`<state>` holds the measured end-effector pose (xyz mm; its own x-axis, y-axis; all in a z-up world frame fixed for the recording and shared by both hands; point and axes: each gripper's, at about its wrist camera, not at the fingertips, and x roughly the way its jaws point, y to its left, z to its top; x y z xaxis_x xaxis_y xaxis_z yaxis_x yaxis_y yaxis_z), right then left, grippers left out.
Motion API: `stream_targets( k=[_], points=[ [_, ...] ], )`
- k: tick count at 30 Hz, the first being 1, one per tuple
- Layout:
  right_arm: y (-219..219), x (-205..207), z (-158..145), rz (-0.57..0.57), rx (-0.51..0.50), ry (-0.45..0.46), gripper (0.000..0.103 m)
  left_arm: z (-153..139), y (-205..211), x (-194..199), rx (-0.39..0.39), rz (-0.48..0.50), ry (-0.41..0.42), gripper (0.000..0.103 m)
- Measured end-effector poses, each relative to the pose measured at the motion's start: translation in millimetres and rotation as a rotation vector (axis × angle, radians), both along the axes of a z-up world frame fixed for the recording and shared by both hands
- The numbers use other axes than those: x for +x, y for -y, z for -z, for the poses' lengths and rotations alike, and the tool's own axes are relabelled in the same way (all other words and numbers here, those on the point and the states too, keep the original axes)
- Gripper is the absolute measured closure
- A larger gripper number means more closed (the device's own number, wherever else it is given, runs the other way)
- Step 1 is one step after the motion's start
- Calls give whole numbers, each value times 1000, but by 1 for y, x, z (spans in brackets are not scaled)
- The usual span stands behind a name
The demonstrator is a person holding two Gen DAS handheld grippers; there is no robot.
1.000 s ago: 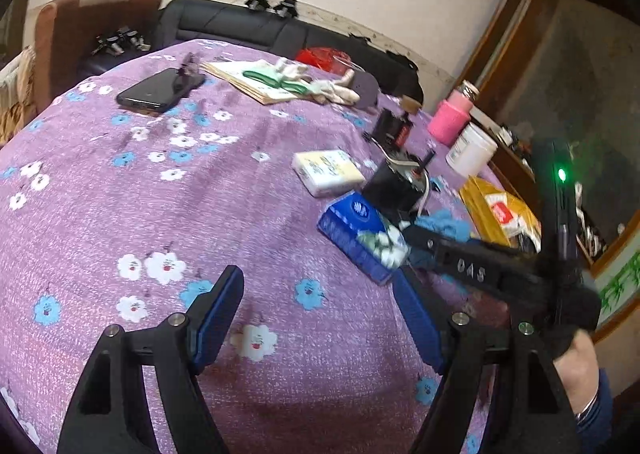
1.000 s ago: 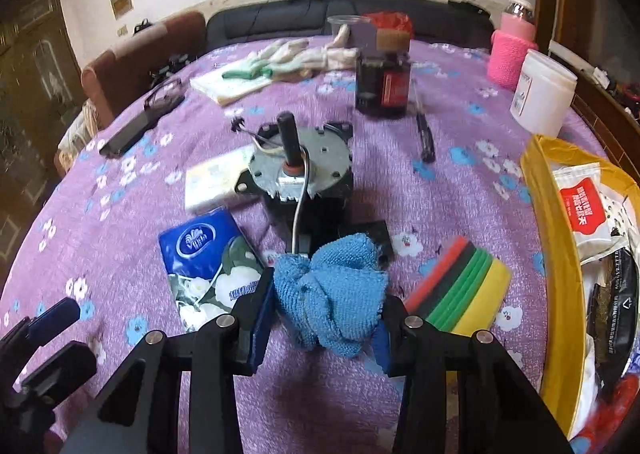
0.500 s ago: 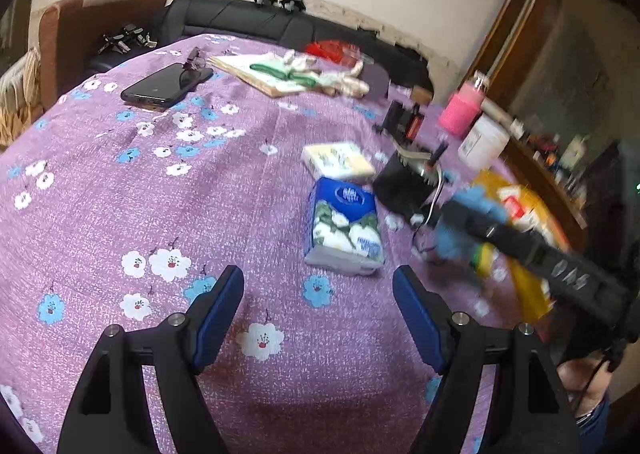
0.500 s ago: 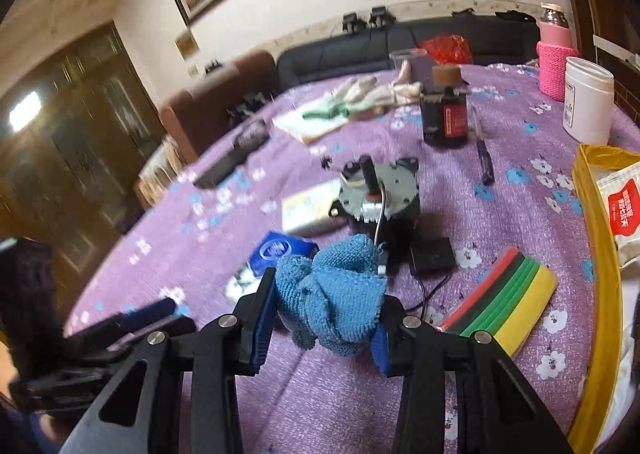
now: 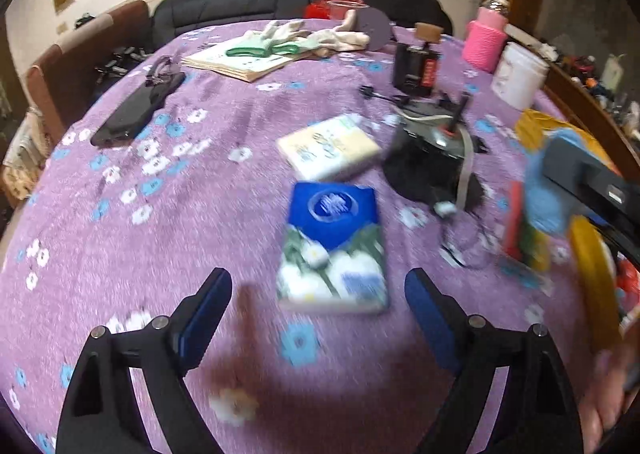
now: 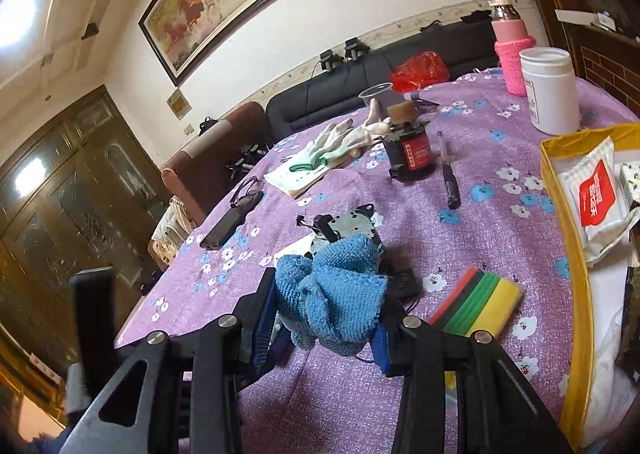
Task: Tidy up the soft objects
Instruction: 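Grasp the blue knit cloth with the right tool while the left grasps the blue Vinda tissue pack, then carry the blue knit cloth and Vinda tissue pack over the yellow-rimmed tray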
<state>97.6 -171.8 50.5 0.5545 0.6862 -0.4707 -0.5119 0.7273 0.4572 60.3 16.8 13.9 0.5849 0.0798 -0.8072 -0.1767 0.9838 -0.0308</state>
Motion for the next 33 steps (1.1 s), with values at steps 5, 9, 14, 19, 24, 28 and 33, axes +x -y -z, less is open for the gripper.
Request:
stream_targets(
  k=[5, 9, 14, 19, 24, 28, 33],
  points=[
    [0, -3, -2, -6, 6, 8, 59, 7, -4, 8, -15, -12, 2, 50],
    [-6, -5, 0, -15, -16, 12, 59, 8, 0, -1, 24, -15, 53, 51],
    [-12, -8, 1, -21, -44, 28, 59, -6, 1, -11, 29, -19, 153, 52],
    [-16, -9, 2, -27, -60, 36, 59, -17, 4, -18, 68, -25, 225, 51],
    [-20, -9, 4, -28, -76, 42, 59, -24, 2, -23, 82, -31, 266, 51],
    [-21, -9, 5, -26, -81, 44, 59, -28, 4, -26, 102, -26, 292, 51],
    [-21, -8, 5, -25, -77, 43, 59, -32, 7, -30, 120, -29, 322, 51]
  ],
)
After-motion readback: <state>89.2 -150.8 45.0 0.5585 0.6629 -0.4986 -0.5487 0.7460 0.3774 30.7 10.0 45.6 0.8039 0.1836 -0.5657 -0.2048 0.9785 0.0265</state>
